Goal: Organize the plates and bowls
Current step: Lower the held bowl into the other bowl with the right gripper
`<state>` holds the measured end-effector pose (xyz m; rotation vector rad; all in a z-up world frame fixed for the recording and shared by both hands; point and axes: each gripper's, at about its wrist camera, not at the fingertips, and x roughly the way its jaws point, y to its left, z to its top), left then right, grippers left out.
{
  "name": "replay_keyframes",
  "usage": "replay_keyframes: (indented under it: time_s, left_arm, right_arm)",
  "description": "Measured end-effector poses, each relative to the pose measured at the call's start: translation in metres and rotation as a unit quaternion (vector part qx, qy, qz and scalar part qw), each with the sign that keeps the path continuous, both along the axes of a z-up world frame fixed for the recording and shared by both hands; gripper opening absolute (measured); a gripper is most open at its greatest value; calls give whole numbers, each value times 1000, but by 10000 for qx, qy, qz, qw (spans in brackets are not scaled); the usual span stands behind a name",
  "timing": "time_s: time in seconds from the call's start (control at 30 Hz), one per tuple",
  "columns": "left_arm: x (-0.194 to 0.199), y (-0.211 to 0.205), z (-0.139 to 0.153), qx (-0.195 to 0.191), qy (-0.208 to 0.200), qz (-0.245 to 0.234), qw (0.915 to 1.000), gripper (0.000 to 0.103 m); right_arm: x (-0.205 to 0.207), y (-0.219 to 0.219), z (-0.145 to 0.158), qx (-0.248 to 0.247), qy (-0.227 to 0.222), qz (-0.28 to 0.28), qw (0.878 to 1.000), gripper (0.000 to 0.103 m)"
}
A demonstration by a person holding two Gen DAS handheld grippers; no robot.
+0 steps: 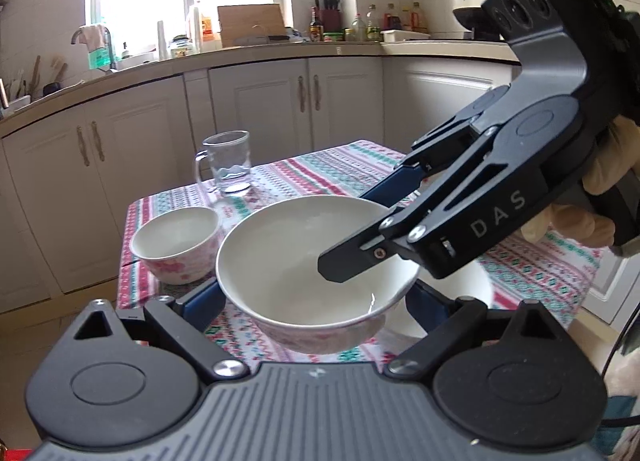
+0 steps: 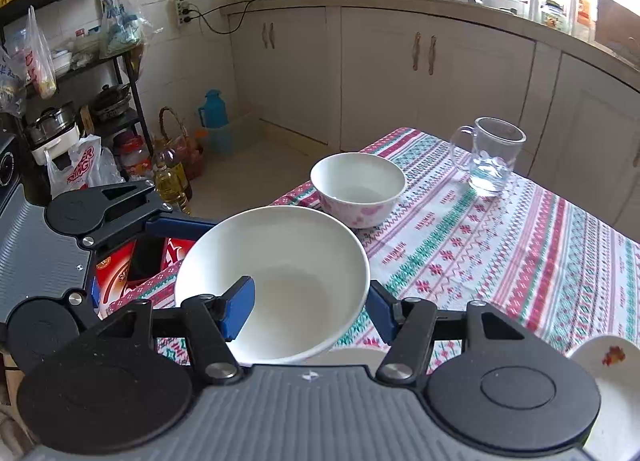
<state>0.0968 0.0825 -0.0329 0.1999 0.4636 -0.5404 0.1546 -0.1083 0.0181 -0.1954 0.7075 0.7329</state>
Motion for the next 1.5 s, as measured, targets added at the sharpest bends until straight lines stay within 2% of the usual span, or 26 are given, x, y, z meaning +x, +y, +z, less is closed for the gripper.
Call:
replay_keyframes:
  time_s: [0.33, 0.67, 1.13, 1.5]
  left_arm:
    - [-6, -27, 3, 10, 0, -342, 9994, 96]
    - [1, -52, -7, 82, 137, -633, 9979, 96]
    - [7, -57, -18, 121, 421, -704, 9966, 96]
    - [9, -57, -21, 66, 538, -743, 9958, 96]
  right_arm:
    - [-26, -34, 5, 85, -104, -336, 9993, 66]
    - [-29, -61, -5, 64, -4, -688, 9976, 67]
    - [-23, -70, -26, 266, 274, -901, 9952, 67]
    - [-21, -70, -32, 214, 358, -911, 9950, 68]
